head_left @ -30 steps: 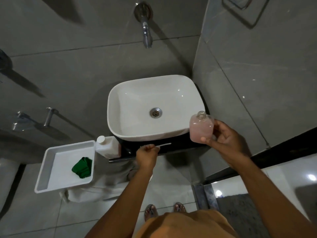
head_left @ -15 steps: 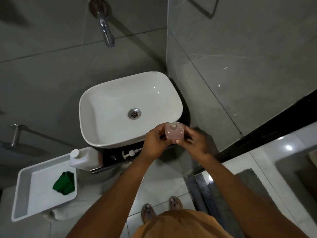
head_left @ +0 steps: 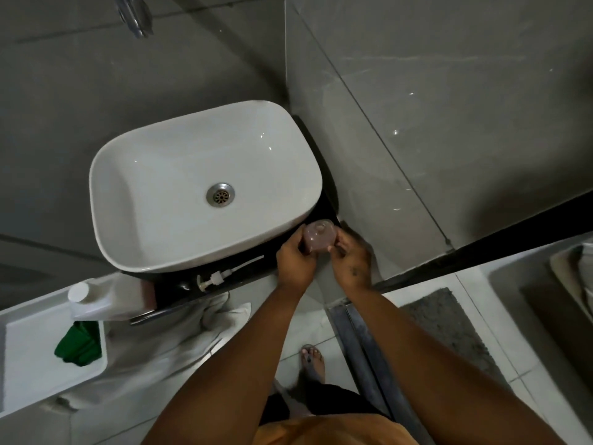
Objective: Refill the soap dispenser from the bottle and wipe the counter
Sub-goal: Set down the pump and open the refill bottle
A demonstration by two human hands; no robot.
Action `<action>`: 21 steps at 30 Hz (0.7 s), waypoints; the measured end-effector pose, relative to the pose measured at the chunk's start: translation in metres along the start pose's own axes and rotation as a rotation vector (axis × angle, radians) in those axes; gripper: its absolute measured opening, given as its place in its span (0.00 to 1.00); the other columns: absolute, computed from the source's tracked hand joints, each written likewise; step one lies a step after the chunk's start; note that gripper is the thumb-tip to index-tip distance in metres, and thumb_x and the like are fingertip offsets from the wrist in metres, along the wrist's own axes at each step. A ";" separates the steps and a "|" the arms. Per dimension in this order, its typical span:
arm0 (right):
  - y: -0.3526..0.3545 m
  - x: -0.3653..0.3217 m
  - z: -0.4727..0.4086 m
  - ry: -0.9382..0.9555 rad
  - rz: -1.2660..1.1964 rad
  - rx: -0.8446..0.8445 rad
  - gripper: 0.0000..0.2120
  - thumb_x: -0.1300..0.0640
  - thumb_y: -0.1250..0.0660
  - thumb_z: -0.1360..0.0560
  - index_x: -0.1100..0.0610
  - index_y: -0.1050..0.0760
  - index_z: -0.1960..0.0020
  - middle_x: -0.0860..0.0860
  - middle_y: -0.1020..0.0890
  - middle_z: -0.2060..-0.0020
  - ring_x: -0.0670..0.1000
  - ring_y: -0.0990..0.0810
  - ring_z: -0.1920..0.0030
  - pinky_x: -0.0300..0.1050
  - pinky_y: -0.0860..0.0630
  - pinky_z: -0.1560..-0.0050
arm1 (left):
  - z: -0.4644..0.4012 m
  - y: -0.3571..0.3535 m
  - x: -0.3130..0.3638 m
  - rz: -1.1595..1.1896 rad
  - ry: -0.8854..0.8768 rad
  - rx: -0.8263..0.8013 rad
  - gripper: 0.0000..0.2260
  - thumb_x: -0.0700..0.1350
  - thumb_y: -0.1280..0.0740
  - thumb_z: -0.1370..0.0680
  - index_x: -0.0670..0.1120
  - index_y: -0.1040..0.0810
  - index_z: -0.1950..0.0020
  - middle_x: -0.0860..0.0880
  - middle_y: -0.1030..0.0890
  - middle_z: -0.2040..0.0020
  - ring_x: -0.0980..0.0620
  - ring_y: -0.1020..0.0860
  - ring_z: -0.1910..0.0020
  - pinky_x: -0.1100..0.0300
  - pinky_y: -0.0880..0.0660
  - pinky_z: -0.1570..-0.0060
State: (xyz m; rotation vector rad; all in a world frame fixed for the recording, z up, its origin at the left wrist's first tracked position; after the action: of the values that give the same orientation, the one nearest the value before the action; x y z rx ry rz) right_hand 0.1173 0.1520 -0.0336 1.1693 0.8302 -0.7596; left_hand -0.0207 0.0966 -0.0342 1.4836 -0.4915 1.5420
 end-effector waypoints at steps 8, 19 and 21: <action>-0.003 0.004 -0.009 0.013 -0.015 0.000 0.24 0.71 0.33 0.23 0.57 0.25 0.28 0.47 0.20 0.42 0.51 0.21 0.38 0.50 0.24 0.33 | -0.009 -0.007 -0.003 -0.025 -0.038 -0.019 0.22 0.33 0.29 0.24 0.42 0.21 0.31 0.44 0.15 0.38 0.48 0.18 0.37 0.48 0.22 0.35; 0.003 -0.007 -0.008 -0.057 0.100 -0.051 0.15 0.65 0.35 0.20 0.56 0.23 0.35 0.53 0.16 0.45 0.50 0.18 0.45 0.44 0.23 0.39 | -0.008 -0.007 -0.014 0.012 -0.033 -0.048 0.28 0.34 0.23 0.27 0.42 0.24 0.28 0.48 0.18 0.35 0.54 0.20 0.35 0.63 0.24 0.35; 0.006 -0.006 -0.004 -0.054 0.221 -0.022 0.16 0.67 0.33 0.22 0.65 0.24 0.34 0.61 0.17 0.43 0.58 0.18 0.42 0.43 0.27 0.40 | 0.001 0.002 -0.023 0.065 0.012 -0.053 0.31 0.33 0.22 0.29 0.40 0.26 0.27 0.51 0.21 0.34 0.56 0.23 0.34 0.68 0.26 0.36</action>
State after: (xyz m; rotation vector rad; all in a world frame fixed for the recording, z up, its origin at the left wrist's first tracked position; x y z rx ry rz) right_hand 0.1187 0.1575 -0.0269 1.1933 0.6503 -0.5960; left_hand -0.0247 0.0876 -0.0554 1.4298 -0.5746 1.5753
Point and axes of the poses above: each hand's wrist, its own z-axis away from the middle knuckle, its own y-axis out of the back of the hand, x = y × z, the point moved 7 cm from there along -z, towards the middle knuckle
